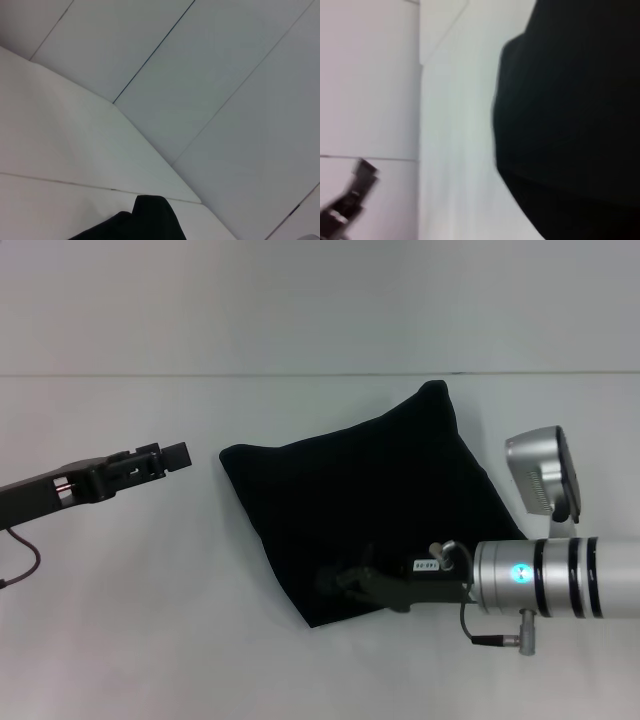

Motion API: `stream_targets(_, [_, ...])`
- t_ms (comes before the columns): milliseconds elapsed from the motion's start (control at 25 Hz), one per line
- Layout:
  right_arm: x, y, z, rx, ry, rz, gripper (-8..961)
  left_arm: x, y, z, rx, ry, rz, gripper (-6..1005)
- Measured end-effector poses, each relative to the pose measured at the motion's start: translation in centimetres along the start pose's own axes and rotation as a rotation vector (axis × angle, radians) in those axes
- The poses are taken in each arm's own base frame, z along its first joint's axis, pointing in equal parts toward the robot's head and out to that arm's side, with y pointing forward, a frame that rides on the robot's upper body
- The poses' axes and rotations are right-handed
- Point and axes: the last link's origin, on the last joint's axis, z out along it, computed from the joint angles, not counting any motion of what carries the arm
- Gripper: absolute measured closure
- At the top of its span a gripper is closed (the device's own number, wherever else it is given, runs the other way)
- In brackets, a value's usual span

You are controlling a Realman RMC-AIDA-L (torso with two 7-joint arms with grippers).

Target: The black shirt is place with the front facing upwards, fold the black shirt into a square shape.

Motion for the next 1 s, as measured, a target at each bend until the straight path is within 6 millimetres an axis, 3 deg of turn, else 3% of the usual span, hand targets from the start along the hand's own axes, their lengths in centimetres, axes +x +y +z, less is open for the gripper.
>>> stream_targets(200, [-1.4, 0.3, -2.3, -0.115, -0.130, -0.022, 887, 0.1, 0.5, -0.1, -0.037, -0.008, -0.033, 49])
stream_targets(400, [-2.4, -0.4, -6.5, -0.204, -0.319, -0.172, 811, -0.8, 0.6, 0.4, -0.039, -0.079, -0.210, 48])
stream_targets(520, [-2.6, -1.4, -9.9, -0.222, -0.456, -0.296, 717, -1.6, 0.5, 1.2, -0.022, -0.126, -0.297, 48])
stream_targets(560, [-2.5, -2.5, -12.3, -0.184, -0.524, -0.388, 685, -2.1, 0.4, 1.8, -0.005, -0.152, -0.351, 48])
stream_targets(600, [-2.5, -2.5, -12.3, -0.184, -0.524, -0.388, 654, -2.4, 0.2, 2.3, 0.012, -0.172, -0.387, 48])
stream_targets(840, [-1.0, -4.9, -17.1, -0.073, -0.538, -0.648, 435, -2.8, -1.3, 5.4, 0.157, -0.224, -0.549, 49])
stream_targets(1000, [0.9, -5.4, -18.1, -0.055, -0.501, -0.861, 269, -2.2, -2.0, 6.9, 0.233, -0.225, -0.571, 49])
